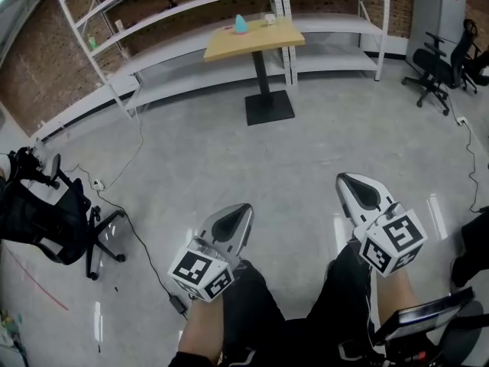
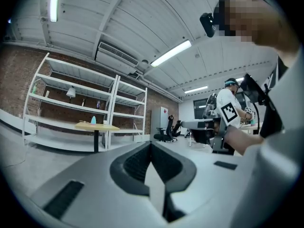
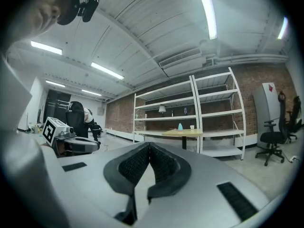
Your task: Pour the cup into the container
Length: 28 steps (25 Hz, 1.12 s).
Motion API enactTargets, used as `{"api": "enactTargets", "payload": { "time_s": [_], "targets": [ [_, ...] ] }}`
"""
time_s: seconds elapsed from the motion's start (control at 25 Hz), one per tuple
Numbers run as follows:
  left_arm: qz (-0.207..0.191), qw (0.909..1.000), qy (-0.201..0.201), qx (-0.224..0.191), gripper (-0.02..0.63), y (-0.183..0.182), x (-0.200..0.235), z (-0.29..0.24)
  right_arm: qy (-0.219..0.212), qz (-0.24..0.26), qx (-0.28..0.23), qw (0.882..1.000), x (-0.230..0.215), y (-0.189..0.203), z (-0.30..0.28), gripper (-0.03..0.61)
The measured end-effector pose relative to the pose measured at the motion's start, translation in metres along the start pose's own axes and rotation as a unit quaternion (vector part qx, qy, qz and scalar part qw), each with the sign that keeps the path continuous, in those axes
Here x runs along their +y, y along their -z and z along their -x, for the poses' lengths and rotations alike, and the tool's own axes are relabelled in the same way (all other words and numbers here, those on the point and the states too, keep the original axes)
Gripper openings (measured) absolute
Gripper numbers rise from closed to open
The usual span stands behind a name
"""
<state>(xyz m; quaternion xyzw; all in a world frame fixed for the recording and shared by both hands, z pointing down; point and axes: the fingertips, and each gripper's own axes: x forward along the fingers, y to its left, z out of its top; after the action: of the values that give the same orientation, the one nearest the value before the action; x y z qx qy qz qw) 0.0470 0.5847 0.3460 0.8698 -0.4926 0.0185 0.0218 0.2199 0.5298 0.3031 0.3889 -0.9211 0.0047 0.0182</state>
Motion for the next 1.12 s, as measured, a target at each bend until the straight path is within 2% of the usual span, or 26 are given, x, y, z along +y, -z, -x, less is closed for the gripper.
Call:
{"api": "enactTargets", "payload": {
  "time_s": [0.36,0.48,0.72,0.92,1.12],
  "targets": [
    [-0.025,0.9997,0.0,-0.007,0.002,-0.03,0.046,-0.01,0.014,0.01,-0.03,0.999,-0.009,-0.035,-0.045,0.002],
    [-0.018,0.9998,0.005,-0.008,0.002,-0.036,0.071,-0.022,0.016,0.016,-0.028,0.999,-0.009,-0.039,-0.065,0.002],
    [-0.008,0.9996,0.027,0.0,0.002,-0.024,0.097,-0.089,0.022,-0.003,-0.014,1.0,-0.055,-0.016,-0.097,0.002],
    [-0.015,0.9993,0.029,0.018,0.002,-0.018,0.12,-0.15,0.023,-0.018,-0.011,0.999,-0.103,-0.006,-0.136,0.002],
    [-0.024,0.9992,0.029,0.01,0.002,-0.037,0.142,-0.184,0.014,-0.014,-0.017,1.0,-0.125,-0.016,-0.174,0.002]
  ]
}}
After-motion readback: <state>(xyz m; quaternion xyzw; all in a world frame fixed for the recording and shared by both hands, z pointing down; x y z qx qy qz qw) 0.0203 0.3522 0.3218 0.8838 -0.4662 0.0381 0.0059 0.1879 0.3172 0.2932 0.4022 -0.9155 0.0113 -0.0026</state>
